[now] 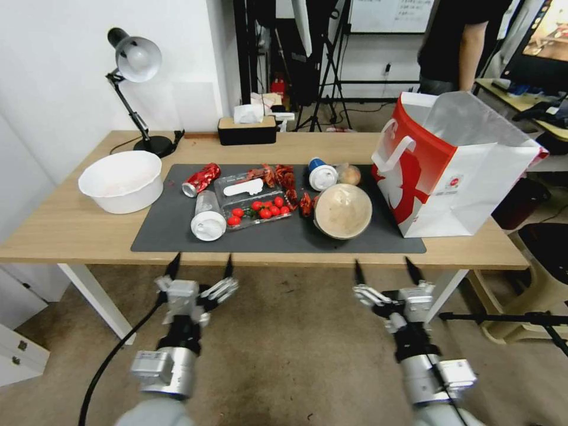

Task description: Pick up the trash from the table and place it into the takeout bag.

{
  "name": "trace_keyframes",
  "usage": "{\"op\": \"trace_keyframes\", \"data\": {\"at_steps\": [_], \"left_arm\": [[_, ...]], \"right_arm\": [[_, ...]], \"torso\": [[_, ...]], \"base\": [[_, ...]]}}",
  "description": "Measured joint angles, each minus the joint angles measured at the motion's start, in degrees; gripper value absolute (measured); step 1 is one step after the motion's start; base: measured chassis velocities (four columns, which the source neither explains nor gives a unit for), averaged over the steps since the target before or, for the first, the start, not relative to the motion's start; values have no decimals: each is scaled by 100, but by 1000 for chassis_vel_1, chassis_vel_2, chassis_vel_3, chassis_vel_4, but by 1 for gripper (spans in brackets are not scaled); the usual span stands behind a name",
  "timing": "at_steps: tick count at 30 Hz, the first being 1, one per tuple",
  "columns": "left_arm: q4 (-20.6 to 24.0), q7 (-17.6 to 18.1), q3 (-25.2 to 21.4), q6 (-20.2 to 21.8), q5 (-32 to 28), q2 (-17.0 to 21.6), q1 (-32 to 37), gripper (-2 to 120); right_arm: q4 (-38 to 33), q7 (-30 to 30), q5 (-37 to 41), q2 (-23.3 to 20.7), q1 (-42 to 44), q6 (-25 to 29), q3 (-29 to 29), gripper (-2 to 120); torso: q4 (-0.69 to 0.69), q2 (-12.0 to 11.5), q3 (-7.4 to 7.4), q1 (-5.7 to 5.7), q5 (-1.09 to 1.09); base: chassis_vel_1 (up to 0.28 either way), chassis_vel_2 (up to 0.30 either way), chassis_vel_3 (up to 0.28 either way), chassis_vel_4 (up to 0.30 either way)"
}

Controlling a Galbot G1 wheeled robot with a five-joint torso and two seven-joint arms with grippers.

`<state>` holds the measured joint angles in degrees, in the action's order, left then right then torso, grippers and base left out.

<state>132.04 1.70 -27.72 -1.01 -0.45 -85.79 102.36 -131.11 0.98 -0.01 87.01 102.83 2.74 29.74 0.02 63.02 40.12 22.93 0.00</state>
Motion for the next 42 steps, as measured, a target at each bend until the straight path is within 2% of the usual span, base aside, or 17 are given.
{"op": "trace_keyframes", "data": {"at_steps": [1,2,3,5,42], "left_arm": [[0,0,0,0,0,0,0,100],[71,275,522,-176,-80,22,-140,100],[105,390,706,-250,-114,30,-193,100],[110,441,770,-277,-127,33,-210,100],[93,364,671,-316,-123,42,-177,100]], "right_arm": [[0,0,0,0,0,0,0,100],[121,198,-2,175,-62,474,-298,100],[193,323,-5,283,-104,767,-483,100],[222,369,-7,317,-117,879,-544,100],[289,354,15,310,-138,888,-510,100]], "torso": [[0,0,0,0,0],[-3,0,0,0,-1],[-3,0,0,0,2],[-1,0,0,0,-1],[-1,1,-1,0,0]], "base": [[0,0,0,0],[0,0,0,0],[0,0,0,0],[0,0,0,0],[0,0,0,0]]}}
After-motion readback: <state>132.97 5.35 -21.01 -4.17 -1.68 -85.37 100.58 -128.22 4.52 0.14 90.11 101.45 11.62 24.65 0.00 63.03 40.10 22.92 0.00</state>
